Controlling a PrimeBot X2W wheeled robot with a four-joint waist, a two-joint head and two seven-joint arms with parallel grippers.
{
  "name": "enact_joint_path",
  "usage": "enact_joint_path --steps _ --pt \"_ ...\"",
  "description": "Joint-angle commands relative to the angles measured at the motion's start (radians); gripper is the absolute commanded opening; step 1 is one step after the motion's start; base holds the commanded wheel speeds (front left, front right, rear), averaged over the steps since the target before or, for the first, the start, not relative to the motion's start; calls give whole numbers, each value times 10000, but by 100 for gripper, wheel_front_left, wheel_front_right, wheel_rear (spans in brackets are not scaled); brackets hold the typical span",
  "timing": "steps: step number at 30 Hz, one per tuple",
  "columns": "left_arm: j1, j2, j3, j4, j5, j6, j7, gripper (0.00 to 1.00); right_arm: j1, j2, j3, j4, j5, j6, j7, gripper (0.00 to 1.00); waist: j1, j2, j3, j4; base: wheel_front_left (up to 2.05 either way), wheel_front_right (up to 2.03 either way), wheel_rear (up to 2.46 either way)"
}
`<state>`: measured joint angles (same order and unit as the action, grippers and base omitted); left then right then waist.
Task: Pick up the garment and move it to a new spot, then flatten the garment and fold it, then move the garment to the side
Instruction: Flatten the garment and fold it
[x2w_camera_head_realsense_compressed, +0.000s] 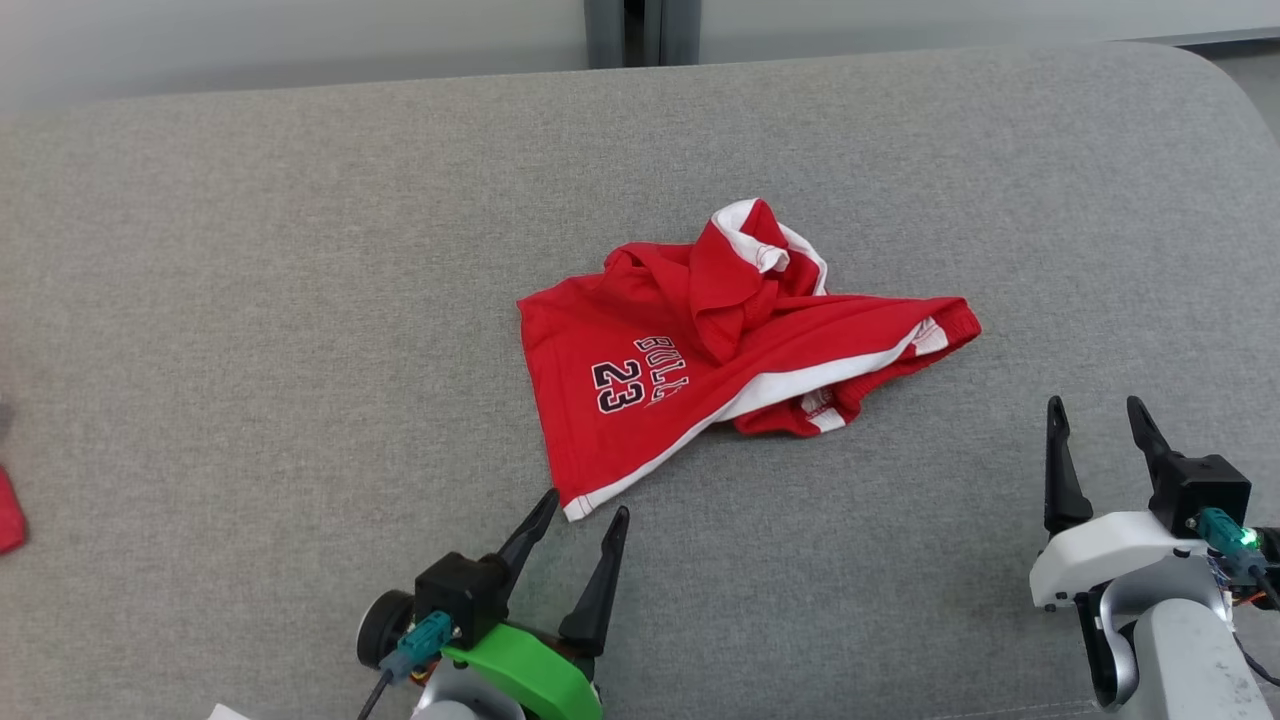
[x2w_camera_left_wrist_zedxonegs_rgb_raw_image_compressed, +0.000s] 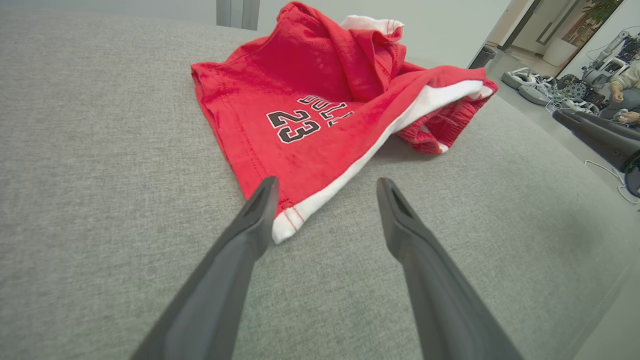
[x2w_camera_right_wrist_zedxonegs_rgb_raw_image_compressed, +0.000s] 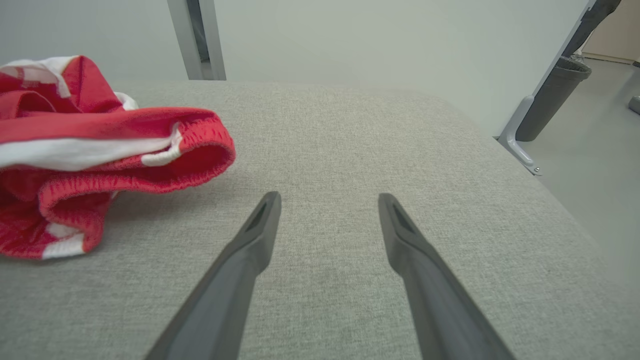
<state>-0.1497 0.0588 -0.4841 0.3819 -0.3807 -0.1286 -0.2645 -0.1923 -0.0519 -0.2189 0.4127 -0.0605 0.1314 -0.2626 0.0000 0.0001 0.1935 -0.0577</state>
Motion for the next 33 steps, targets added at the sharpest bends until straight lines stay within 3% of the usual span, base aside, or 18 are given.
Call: enact_joint_path --steps 1,13,14,15,16,25,33 --pt "-233 148 4 95 24 -33 2 100 38 -4 88 -56 134 -14 -32 100 0 -1 81 -74 0 0 0" --pt "-1112 146 141 1433 1033 -35 2 100 -395 0 968 -306 816 -14 -32 100 0 -1 794 -551 0 0 0" --pt "-1130 146 150 1504 1102 -35 2 68 -401 2 981 -317 833 -14 -32 100 0 -1 838 -571 0 0 0" --pt "-1165 139 177 1541 1107 -34 3 8 -396 2 979 -318 847 -14 -32 100 0 -1 877 -581 0 0 0" --pt "-1195 144 231 1547 1126 -35 5 0 -388 3 976 -331 862 -14 -32 100 0 -1 903 -584 0 0 0" --pt "-1179 180 1926 239 1497 -34 -1 0 -164 11 1452 -341 1362 -14 -32 100 0 -1 740 -193 0 0 0" --pt "-1974 396 2801 684 1803 -35 -3 0 -248 -8 2615 -71 1810 -14 -32 100 0 -1 783 51 0 0 0"
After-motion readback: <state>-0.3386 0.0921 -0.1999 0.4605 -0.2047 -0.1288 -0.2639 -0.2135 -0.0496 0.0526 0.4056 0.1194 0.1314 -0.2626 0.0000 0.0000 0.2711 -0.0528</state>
